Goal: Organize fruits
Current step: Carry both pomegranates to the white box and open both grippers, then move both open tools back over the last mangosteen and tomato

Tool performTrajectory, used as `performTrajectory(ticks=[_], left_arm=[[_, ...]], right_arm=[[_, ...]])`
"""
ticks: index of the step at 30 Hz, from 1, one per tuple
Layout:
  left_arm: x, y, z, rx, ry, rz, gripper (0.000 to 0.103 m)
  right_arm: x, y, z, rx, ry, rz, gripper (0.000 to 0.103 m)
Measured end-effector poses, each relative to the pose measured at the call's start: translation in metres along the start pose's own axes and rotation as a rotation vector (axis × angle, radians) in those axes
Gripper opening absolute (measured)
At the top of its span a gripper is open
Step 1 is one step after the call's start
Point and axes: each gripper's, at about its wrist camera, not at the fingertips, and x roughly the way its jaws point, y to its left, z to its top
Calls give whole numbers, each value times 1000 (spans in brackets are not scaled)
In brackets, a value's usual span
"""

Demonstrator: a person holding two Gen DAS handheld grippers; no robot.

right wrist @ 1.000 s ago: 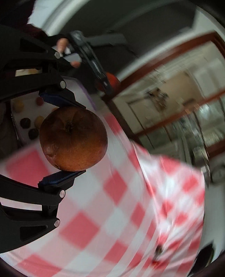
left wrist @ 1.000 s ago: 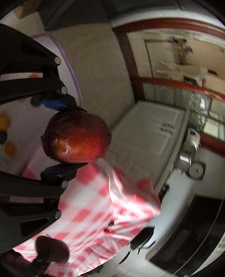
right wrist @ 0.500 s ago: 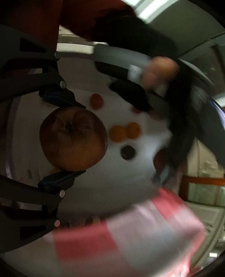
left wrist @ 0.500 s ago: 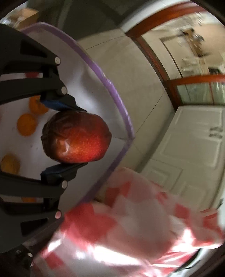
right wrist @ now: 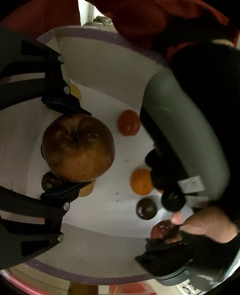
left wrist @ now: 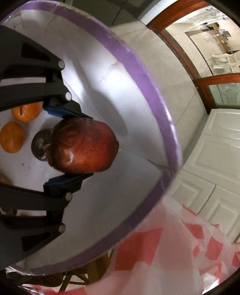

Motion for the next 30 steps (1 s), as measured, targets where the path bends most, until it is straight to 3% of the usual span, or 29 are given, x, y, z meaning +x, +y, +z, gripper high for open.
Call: performTrajectory(ticks=[6, 7, 9, 12, 15, 17, 20, 22, 23, 26, 28, 30], left_arm=[[5, -8, -5, 22, 24, 37, 52], [6, -8, -7, 18, 31, 41, 52], [12, -8, -3, 13, 43, 55, 53], [7, -13, -8, 26, 36, 75, 54], [-21, -23, -9, 46, -9, 93, 64], [-52, -31, -4, 65, -83, 123, 77], [-113, -47, 8, 82, -241, 232, 85], [-162, -69, 19, 94, -392, 320, 90], [-189, -83, 21, 102, -479, 333, 99], [-242, -127, 21, 125, -684, 315, 102], [-271, -166, 20, 145, -808, 252, 102], [-279, -205, 27, 170, -845, 155, 102]], right_arm=[[-5, 8, -2, 4, 5, -10, 66], [-9, 7, -1, 6, -9, -8, 77], [-17, 5, 0, 12, -44, -10, 87], [-33, 9, -5, 7, -87, -59, 87], [-75, 5, -17, 0, -204, -111, 87], [-121, 2, -28, 4, -348, -159, 88], [-194, -18, -55, 79, -573, -239, 88], [-242, -32, -83, 169, -720, -305, 88], [-260, -39, -95, 209, -764, -331, 88], [-308, -69, -151, 363, -887, -434, 88], [-334, -94, -193, 495, -949, -488, 88], [-346, -119, -231, 626, -968, -542, 88]])
